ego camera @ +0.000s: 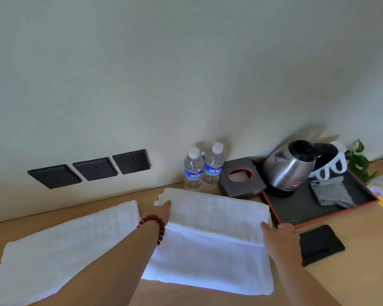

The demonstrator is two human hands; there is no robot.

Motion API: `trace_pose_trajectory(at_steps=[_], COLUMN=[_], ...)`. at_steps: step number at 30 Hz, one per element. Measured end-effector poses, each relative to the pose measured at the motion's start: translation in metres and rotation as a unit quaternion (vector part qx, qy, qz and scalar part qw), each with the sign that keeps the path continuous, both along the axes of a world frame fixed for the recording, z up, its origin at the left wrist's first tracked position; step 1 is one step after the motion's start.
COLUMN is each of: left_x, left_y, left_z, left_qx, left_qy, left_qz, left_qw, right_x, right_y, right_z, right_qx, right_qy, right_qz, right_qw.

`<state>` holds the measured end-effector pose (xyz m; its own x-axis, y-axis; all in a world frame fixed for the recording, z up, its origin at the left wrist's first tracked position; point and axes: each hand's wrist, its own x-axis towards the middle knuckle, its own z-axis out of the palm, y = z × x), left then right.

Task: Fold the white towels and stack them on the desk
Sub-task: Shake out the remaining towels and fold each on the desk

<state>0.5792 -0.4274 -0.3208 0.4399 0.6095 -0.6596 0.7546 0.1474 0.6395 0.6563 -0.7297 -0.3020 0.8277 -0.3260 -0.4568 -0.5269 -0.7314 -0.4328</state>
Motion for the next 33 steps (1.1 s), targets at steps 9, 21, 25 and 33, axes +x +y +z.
trace_pose_trajectory(at_steps=[9, 21, 25, 33], left_x=[0.003, 0.003, 0.007, 0.015], left_y=[-0.005, 0.005, 0.003, 0.004], left_z=[-0.011, -0.013, -0.007, 0.004], left_qx=[-0.026, -0.187, -0.210, -0.083], left_qy=[-0.022, -0.055, -0.130, -0.102], left_qz=[0.071, 0.111, 0.151, -0.003], left_qw=[0.997, 0.975, 0.957, 0.991], right_x=[-0.004, 0.009, 0.008, 0.009], right_y=[-0.006, 0.002, 0.002, 0.004], right_z=[0.014, 0.010, 0.009, 0.016], right_qx=[0.217, 0.228, 0.241, 0.168], right_qy=[0.117, 0.121, 0.116, 0.060], right_qz=[-0.092, -0.133, -0.135, -0.068], right_qw=[0.965, 0.957, 0.954, 0.982])
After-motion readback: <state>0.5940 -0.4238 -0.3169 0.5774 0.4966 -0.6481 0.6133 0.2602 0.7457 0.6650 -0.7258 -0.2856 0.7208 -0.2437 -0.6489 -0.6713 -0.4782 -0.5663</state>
